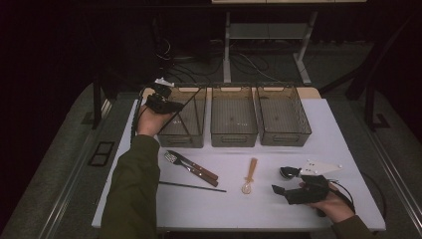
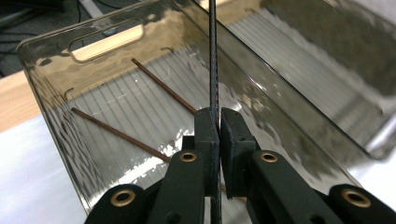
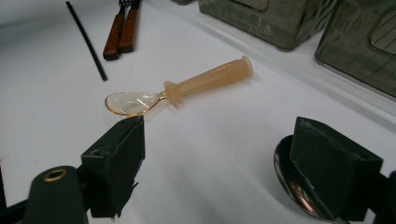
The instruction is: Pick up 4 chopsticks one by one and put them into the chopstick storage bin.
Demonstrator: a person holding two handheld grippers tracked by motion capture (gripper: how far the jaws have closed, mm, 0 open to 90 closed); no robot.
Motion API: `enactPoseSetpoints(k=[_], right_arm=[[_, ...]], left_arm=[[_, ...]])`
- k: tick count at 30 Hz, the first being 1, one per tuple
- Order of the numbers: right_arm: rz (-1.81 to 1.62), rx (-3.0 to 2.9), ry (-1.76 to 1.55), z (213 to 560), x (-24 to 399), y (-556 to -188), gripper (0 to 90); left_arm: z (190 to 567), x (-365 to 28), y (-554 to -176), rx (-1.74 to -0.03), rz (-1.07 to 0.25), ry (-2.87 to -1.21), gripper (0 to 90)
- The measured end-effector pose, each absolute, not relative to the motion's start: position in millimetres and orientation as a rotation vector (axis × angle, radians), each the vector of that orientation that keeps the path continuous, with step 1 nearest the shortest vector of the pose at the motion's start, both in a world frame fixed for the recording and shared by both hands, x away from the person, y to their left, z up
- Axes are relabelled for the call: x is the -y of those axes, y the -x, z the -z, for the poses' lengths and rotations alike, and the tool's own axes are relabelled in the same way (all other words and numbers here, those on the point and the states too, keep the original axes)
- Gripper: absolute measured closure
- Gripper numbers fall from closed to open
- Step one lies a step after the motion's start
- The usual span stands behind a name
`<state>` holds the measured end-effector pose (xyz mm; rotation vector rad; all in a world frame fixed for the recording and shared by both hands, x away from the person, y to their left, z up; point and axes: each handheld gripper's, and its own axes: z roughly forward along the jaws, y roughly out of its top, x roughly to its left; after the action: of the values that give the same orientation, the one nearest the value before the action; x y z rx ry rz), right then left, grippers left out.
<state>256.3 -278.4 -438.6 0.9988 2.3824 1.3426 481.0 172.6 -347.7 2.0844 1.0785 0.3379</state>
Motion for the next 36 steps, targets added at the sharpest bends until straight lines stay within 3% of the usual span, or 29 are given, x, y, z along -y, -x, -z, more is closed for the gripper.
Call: enactPoseSetpoints(k=[6, 16, 18, 24, 36], right_arm=[[-1.344, -2.382, -1.0, 438.7, 279.9, -256.3, 18.0], [-1.348, -2.381, -0.999, 438.3, 280.5, -255.4, 18.0], [-1.348, -2.379, -1.001, 438.4, 280.5, -255.4, 18.0], [-1.345, -2.381, -0.999, 437.9, 281.0, -255.3, 18.0], [-1.349, -2.371, -1.004, 436.4, 282.4, -254.4, 18.0]], left_arm=[[361.1, -179.7, -493.9, -1.173, -0.339, -2.012, 85.6], [370.5, -176.4, -497.2, -1.198, -0.404, -2.054, 84.2], [369.0, -175.4, -497.1, -1.201, -0.419, -2.046, 68.4], [366.0, -174.5, -495.2, -1.16, -0.387, -2.047, 45.8], [346.4, -166.5, -464.4, -0.911, -0.308, -2.071, 27.9]])
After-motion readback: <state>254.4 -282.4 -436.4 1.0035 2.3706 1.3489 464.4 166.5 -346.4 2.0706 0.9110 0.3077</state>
